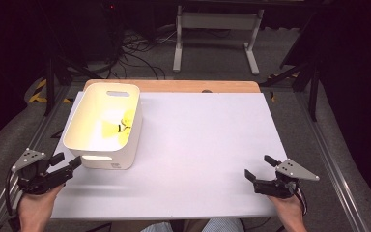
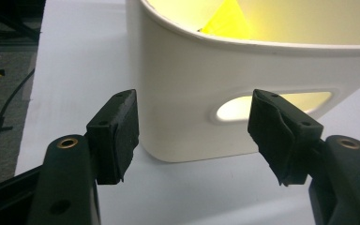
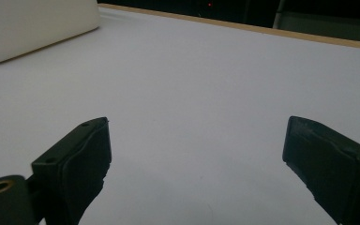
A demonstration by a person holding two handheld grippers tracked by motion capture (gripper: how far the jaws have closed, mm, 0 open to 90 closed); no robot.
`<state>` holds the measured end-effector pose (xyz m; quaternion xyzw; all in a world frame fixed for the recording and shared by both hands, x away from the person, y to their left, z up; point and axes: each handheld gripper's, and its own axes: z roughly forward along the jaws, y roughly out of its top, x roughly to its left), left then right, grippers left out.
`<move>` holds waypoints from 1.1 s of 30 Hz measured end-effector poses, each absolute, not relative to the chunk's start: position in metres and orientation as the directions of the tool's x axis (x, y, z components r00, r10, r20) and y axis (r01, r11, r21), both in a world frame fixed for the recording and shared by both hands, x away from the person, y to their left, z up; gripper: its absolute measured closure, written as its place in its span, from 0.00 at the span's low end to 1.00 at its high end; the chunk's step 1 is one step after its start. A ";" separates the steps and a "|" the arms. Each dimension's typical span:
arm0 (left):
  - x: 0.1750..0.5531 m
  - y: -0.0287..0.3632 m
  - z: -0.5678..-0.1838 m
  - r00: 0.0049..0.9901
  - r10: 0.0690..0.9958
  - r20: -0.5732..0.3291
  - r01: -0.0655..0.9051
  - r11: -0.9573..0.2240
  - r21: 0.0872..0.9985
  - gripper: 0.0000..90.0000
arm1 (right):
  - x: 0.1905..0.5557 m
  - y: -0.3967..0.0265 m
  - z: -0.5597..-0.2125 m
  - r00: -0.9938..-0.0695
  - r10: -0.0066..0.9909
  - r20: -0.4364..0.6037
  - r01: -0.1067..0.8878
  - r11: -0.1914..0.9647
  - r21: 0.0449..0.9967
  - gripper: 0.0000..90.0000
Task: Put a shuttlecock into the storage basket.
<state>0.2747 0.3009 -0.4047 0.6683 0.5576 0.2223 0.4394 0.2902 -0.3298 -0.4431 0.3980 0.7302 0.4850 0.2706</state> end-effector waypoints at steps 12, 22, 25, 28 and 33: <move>0.271 0.291 -0.410 0.314 0.924 -0.219 0.534 0.018 0.845 0.38 | 0.284 -0.328 -0.442 -0.546 0.838 -0.004 0.315 0.210 0.925 0.10; 0.270 0.278 -0.416 0.348 0.909 -0.230 0.520 0.017 0.854 0.37 | 0.278 -0.330 -0.442 -0.550 0.835 0.010 0.314 0.196 0.929 0.11; 0.270 0.274 -0.417 0.354 0.908 -0.223 0.514 0.010 0.857 0.37 | 0.276 -0.331 -0.443 -0.549 0.836 0.017 0.318 0.189 0.929 0.11; 0.270 0.272 -0.418 0.357 0.905 -0.230 0.512 0.017 0.859 0.37 | 0.274 -0.331 -0.443 -0.549 0.835 0.017 0.318 0.190 0.929 0.11; 0.269 0.270 -0.421 0.358 0.902 -0.241 0.510 0.028 0.860 0.36 | 0.273 -0.330 -0.443 -0.556 0.831 0.019 0.318 0.191 0.929 0.11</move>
